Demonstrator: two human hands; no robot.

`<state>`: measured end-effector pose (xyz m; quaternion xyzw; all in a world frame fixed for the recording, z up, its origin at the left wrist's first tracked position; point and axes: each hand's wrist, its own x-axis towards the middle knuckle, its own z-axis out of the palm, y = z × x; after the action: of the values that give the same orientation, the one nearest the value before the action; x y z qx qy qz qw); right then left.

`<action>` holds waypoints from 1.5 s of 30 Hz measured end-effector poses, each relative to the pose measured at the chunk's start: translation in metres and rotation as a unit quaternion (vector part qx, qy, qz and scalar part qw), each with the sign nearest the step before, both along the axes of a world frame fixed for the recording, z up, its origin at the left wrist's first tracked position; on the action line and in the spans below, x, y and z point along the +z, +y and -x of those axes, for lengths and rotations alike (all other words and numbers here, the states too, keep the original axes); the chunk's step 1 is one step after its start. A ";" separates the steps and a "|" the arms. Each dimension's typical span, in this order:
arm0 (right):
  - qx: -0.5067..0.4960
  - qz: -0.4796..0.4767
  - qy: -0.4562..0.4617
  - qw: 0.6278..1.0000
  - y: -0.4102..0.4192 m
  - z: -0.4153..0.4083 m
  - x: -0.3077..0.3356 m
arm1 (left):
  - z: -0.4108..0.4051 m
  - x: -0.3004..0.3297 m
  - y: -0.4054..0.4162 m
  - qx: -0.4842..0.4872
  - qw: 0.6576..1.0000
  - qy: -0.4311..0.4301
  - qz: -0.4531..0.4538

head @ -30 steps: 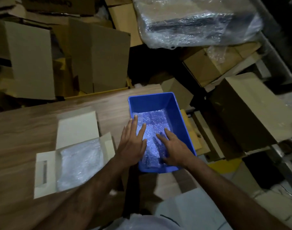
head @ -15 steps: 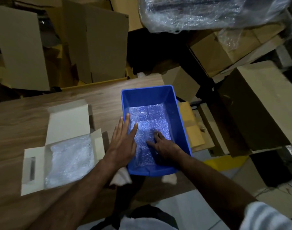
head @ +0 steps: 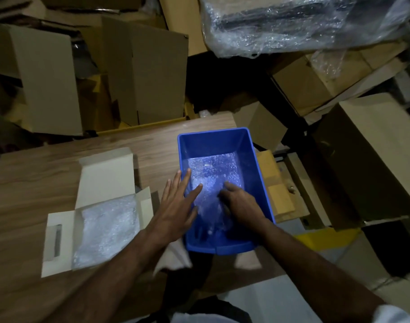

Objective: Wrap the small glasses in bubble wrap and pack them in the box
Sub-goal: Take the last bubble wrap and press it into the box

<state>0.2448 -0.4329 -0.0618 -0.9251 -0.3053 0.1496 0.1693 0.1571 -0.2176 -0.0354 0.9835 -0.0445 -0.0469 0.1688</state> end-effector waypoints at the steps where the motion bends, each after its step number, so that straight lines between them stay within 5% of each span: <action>1: -0.018 -0.032 -0.020 0.999 -0.001 0.002 0.008 | 0.002 0.005 0.003 -0.005 1.000 0.004 0.016; 9: -0.069 -0.214 -0.109 0.968 0.018 0.026 0.089 | -0.004 0.033 0.014 0.029 0.985 0.002 0.170; 12: -0.005 -0.217 -0.159 0.963 0.031 0.037 0.117 | -0.017 0.059 0.032 0.021 0.963 -0.061 0.260; 18: 0.103 -0.205 -0.219 0.948 0.067 0.050 0.151 | 0.021 0.122 0.101 0.011 0.942 -0.197 0.271; 25: 0.199 -0.208 -0.203 0.936 0.143 0.073 0.170 | 0.085 0.140 0.166 0.098 0.920 -0.158 0.346; 30: 0.151 -0.300 0.031 0.942 0.180 0.091 0.183 | 0.116 0.135 0.190 0.164 0.859 -0.139 0.465; 34: -0.042 -0.382 0.327 0.864 0.217 0.092 0.165 | 0.124 0.130 0.190 0.296 0.786 -0.155 0.520; 36: -0.161 -0.357 0.489 0.779 0.228 0.095 0.155 | 0.126 0.128 0.186 0.345 0.734 -0.114 0.574; 39: -0.155 -0.439 0.704 0.537 0.221 0.106 0.137 | 0.127 0.116 0.189 0.415 0.681 -0.085 0.597; 41: -0.133 -0.485 0.731 0.461 0.210 0.114 0.138 | 0.128 0.107 0.194 0.461 0.657 -0.080 0.591; 42: -0.134 -0.494 0.717 0.474 0.208 0.117 0.137 | 0.129 0.104 0.196 0.478 0.651 -0.078 0.585; 45: -0.188 -0.452 0.610 0.624 0.213 0.125 0.129 | 0.133 0.098 0.198 0.495 0.644 -0.059 0.580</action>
<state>0.1199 -0.2204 0.0676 -0.4666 0.0189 0.4874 0.7378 0.0236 -0.0197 0.0624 0.5602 0.4214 0.1374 0.6998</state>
